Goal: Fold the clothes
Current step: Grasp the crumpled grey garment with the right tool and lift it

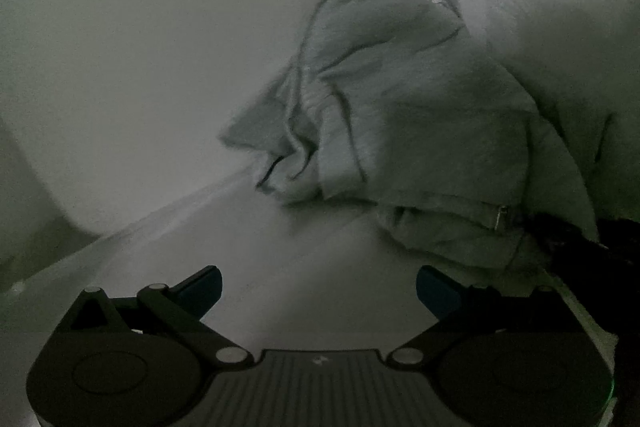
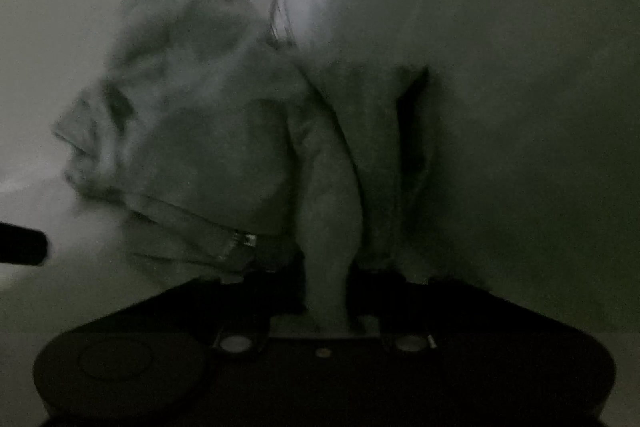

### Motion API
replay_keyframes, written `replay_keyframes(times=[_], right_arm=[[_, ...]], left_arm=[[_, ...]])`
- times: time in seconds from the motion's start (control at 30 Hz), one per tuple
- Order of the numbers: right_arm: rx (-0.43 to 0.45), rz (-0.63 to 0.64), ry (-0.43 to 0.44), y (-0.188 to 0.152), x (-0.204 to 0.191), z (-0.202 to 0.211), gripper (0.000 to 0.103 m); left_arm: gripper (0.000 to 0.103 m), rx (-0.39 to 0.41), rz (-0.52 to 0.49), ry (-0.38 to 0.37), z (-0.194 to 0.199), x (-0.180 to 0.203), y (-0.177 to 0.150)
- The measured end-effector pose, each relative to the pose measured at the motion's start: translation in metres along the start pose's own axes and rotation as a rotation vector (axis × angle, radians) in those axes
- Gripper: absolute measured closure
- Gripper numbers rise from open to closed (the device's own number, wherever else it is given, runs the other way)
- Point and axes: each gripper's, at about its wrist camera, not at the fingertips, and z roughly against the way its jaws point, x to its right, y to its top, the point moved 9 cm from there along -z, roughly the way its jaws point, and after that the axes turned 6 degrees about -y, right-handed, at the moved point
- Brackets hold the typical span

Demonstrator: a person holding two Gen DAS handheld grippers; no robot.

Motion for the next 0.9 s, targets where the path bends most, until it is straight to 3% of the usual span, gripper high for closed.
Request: replay_keyframes(times=[0.2, 0.33, 0.6, 0.7, 0.8, 0.9], right_arm=[[0.166, 0.147, -0.040, 0.007, -0.014, 0.104, 0.088], [0.274, 0.229, -0.116, 0.011, -0.020, 0.181, 0.089], [0.418, 0.099, -0.292, -0.011, 0.021, 0.350, 0.090], [0.409, 0.030, -0.347, -0.052, 0.043, 0.406, 0.090], [0.344, -0.064, -0.406, -0.109, 0.070, 0.455, 0.090], [0.146, -0.147, -0.431, -0.187, 0.097, 0.472, 0.087]], left_arm=[[0.001, 0.005, 0.016, -0.002, 0.051, -0.006, -0.015], [0.001, 0.019, 0.006, -0.020, 0.098, -0.007, -0.031], [0.001, 0.043, -0.055, -0.080, 0.196, 0.004, -0.087], [0.001, 0.045, -0.081, -0.106, 0.230, 0.012, -0.117], [0.001, 0.036, -0.106, -0.129, 0.257, 0.022, -0.151], [0.001, 0.008, -0.125, -0.151, 0.273, 0.031, -0.186]])
